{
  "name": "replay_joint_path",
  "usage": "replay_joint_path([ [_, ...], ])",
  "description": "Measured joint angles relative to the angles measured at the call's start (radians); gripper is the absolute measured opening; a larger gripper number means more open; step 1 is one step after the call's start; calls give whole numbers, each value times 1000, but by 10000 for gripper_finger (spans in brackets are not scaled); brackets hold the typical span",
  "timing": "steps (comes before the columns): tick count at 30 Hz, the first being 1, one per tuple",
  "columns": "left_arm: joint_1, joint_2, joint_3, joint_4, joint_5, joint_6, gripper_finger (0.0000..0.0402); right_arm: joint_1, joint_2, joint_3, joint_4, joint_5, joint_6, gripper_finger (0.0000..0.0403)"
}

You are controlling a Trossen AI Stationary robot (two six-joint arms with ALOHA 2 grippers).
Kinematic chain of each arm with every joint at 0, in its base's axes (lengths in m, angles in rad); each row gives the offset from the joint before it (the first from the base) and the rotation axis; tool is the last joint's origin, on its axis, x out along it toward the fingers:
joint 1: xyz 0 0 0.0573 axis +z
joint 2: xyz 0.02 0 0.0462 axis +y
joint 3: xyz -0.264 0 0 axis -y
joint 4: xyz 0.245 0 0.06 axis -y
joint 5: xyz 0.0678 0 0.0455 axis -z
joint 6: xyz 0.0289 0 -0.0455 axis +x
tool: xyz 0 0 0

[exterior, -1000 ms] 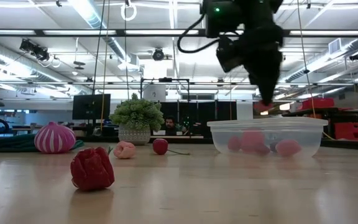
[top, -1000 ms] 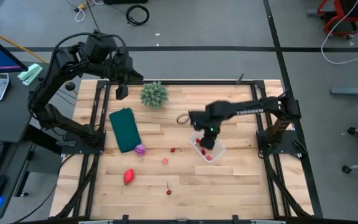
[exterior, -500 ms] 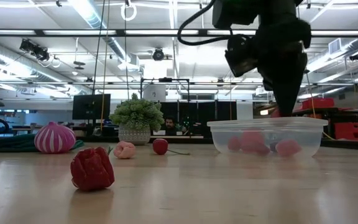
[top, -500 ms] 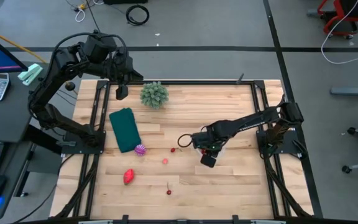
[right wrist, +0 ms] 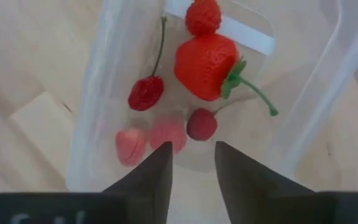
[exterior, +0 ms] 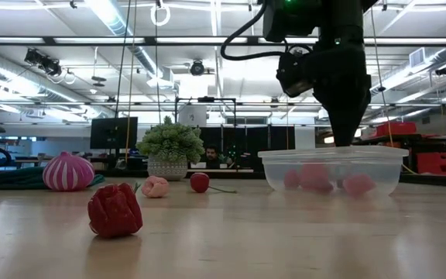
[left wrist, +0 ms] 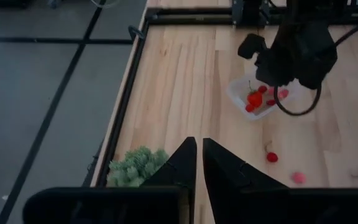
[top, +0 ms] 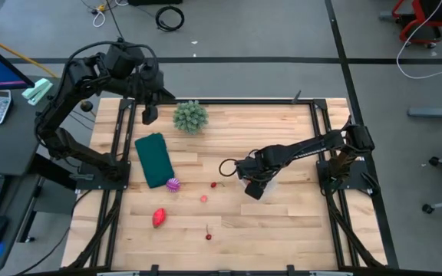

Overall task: Pick and placing Produce into tupperware
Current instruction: Put the cherry into the transparent bin

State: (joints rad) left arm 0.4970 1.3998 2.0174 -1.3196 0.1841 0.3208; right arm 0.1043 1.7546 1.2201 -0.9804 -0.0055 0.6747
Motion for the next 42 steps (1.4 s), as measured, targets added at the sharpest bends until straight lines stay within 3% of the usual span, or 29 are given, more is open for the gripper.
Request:
replay_joint_path([
  [6,-24,-2,-63,-30,-1,-49,30,3,0,0,25,86,41,134],
  [10,-63,-11,-191,-37,1,-88,28,3,0,0,88,173,69,130],
  [14,-113,-12,-358,7,0,-130,32,3,0,0,148,261,-12,128],
  [18,-169,-25,-536,161,0,-174,35,-6,-31,10,152,297,-133,128],
  [24,-239,-31,-808,484,0,-233,33,-9,-168,12,152,338,-142,126],
  [31,-365,-26,-1125,909,-4,-349,56,40,-315,12,155,623,-77,125],
  [36,-491,-25,-1295,1202,-5,-439,88,79,-339,12,159,718,-74,123],
  [42,-619,-13,-1392,1438,-226,-493,123,91,-317,12,162,724,-74,123],
])
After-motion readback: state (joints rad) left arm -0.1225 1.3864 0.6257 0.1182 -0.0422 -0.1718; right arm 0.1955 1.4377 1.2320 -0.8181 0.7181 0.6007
